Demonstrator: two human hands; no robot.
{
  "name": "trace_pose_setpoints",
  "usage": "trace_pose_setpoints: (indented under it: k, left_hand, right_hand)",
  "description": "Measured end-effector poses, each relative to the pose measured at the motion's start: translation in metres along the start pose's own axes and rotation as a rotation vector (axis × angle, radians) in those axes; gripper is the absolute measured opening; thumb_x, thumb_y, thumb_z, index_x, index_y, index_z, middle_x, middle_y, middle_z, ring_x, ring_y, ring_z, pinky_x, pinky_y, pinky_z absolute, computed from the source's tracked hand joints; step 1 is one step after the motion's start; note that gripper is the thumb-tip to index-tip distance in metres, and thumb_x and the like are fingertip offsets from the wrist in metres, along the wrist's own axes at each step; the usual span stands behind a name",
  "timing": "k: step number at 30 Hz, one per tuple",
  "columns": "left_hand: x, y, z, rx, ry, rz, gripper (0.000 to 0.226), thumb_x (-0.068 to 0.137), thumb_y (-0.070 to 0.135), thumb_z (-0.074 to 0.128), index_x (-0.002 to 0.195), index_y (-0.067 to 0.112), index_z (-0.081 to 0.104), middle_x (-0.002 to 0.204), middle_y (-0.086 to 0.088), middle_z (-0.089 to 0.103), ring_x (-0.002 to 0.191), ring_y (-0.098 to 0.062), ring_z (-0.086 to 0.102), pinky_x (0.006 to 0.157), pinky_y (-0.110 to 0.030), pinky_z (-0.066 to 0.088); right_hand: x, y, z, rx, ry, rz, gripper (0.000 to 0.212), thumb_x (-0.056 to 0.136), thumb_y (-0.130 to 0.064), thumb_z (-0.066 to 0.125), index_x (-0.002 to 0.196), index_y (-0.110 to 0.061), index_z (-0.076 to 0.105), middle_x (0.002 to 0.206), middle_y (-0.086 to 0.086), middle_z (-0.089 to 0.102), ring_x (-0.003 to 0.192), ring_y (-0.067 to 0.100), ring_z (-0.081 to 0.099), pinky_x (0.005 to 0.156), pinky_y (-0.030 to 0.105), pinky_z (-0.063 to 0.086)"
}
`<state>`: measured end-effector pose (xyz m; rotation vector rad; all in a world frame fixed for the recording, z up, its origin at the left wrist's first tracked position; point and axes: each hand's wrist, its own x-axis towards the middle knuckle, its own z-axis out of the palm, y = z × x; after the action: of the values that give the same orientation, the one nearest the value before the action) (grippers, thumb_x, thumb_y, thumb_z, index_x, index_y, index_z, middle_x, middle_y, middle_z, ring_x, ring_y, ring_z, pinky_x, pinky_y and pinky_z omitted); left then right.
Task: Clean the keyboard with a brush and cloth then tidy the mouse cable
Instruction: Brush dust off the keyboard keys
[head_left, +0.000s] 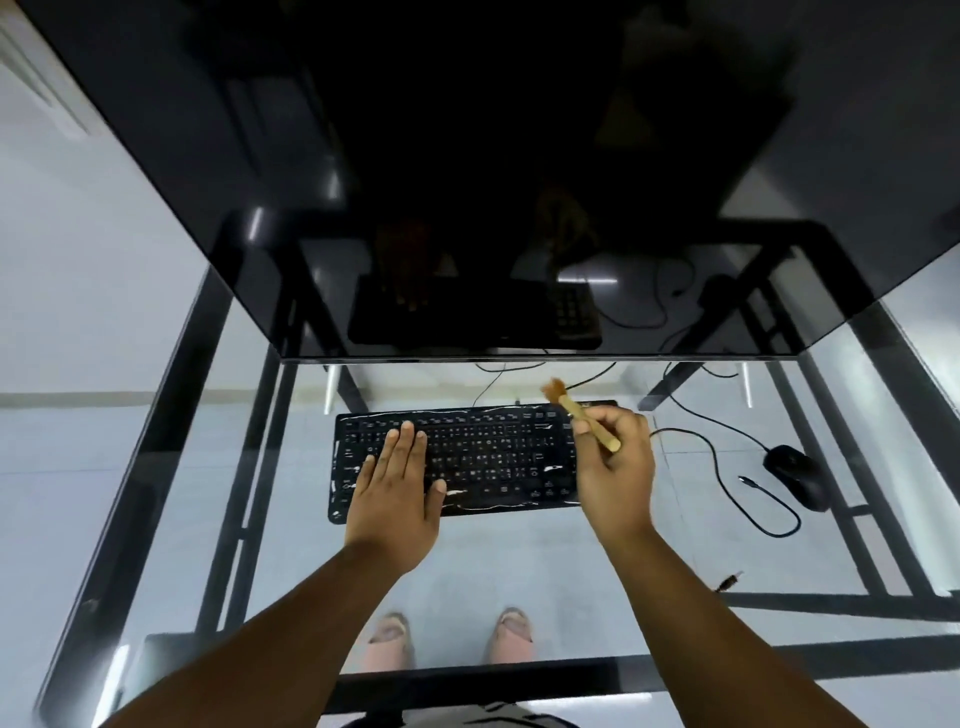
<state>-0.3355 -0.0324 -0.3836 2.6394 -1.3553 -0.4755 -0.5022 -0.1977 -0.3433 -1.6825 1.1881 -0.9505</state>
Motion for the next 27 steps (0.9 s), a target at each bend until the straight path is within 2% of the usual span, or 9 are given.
trace_pose_setpoints:
  k: [3,5,9,14,17,19,22,25,27]
  left_hand:
    - [-0.006,-0.03,-0.008,-0.024,0.018,-0.046,0.084,0.084,0.059,-0.003,0.156,0.015,0.002,0.163,0.001,-0.007,0.149,-0.014,-0.011,0.118,-0.032,-0.008]
    - [-0.011,-0.052,-0.013,-0.046,0.03,-0.072,0.084,0.086,0.062,0.005,0.156,0.014,0.002,0.163,-0.001,-0.004,0.15,-0.015,-0.008,0.119,-0.033,-0.005]
    - [-0.02,-0.09,-0.021,-0.076,0.014,-0.128,0.095,0.083,0.074,0.015,0.155,0.015,-0.001,0.163,-0.001,-0.006,0.15,-0.016,-0.007,0.12,-0.035,0.001]
    - [-0.029,-0.125,-0.023,-0.068,-0.171,-0.132,0.109,0.079,0.082,0.03,0.154,0.015,-0.013,0.161,-0.001,-0.019,0.148,-0.015,-0.015,0.12,-0.035,0.003]
    - [-0.032,-0.134,-0.022,0.011,-0.277,-0.074,0.116,0.076,0.084,0.037,0.152,0.014,-0.017,0.158,-0.002,-0.028,0.147,-0.017,-0.021,0.12,-0.036,0.002]
    - [-0.031,-0.137,-0.021,0.043,-0.297,-0.049,0.118,0.077,0.081,0.044,0.152,0.014,-0.019,0.156,-0.002,-0.031,0.146,-0.019,-0.023,0.12,-0.036,0.001]
    - [-0.031,-0.14,-0.02,0.051,-0.31,-0.031,0.12,0.078,0.077,0.05,0.151,0.014,-0.021,0.156,-0.002,-0.033,0.146,-0.02,-0.024,0.121,-0.037,0.001]
    - [-0.031,-0.139,-0.019,0.057,-0.316,-0.026,0.12,0.078,0.077,0.05,0.151,0.015,-0.021,0.156,-0.002,-0.033,0.146,-0.02,-0.024,0.121,-0.037,0.002]
    - [-0.031,-0.14,-0.02,0.069,-0.328,-0.024,0.119,0.079,0.077,0.049,0.151,0.015,-0.022,0.155,-0.002,-0.033,0.146,-0.02,-0.024,0.12,-0.037,0.002]
  right_hand:
    - [-0.022,-0.021,0.042,0.169,-0.122,0.079,0.009,0.093,-0.032,0.062,0.1,-0.029,0.066,0.09,0.003,0.07,0.083,0.015,0.069,0.077,0.033,0.055]
    - [-0.035,-0.034,0.069,0.213,-0.191,0.107,0.017,0.094,-0.033,0.059,0.105,-0.023,0.069,0.083,0.002,0.072,0.08,0.017,0.07,0.077,0.037,0.057]
    - [-0.055,-0.052,0.112,0.255,-0.334,0.119,0.011,0.093,-0.028,0.064,0.102,-0.029,0.069,0.085,0.002,0.073,0.079,0.031,0.068,0.073,0.044,0.055]
    - [-0.075,-0.062,0.143,0.181,-0.376,0.122,0.01,0.09,-0.018,0.067,0.096,-0.025,0.07,0.076,0.003,0.072,0.07,0.032,0.067,0.059,0.04,0.052]
    - [-0.082,-0.056,0.153,0.033,-0.428,0.052,0.011,0.088,-0.013,0.066,0.094,-0.02,0.072,0.067,-0.007,0.069,0.048,0.012,0.056,0.045,0.026,0.042]
    - [-0.082,-0.052,0.153,-0.081,-0.366,-0.015,0.012,0.086,-0.009,0.066,0.092,-0.018,0.072,0.062,-0.015,0.065,0.041,0.007,0.047,0.044,0.016,0.034]
    - [-0.081,-0.051,0.152,-0.085,-0.235,-0.024,0.013,0.086,-0.007,0.064,0.092,-0.016,0.071,0.064,-0.016,0.064,0.041,0.007,0.046,0.044,0.014,0.034]
    - [-0.085,-0.056,0.151,-0.001,-0.362,-0.014,0.012,0.088,-0.007,0.065,0.095,-0.014,0.072,0.062,-0.011,0.064,0.042,0.005,0.045,0.044,0.014,0.033]
    - [-0.089,-0.055,0.151,-0.082,-0.418,-0.069,0.012,0.087,-0.007,0.065,0.094,-0.013,0.072,0.061,-0.018,0.062,0.041,0.006,0.045,0.044,0.012,0.032]
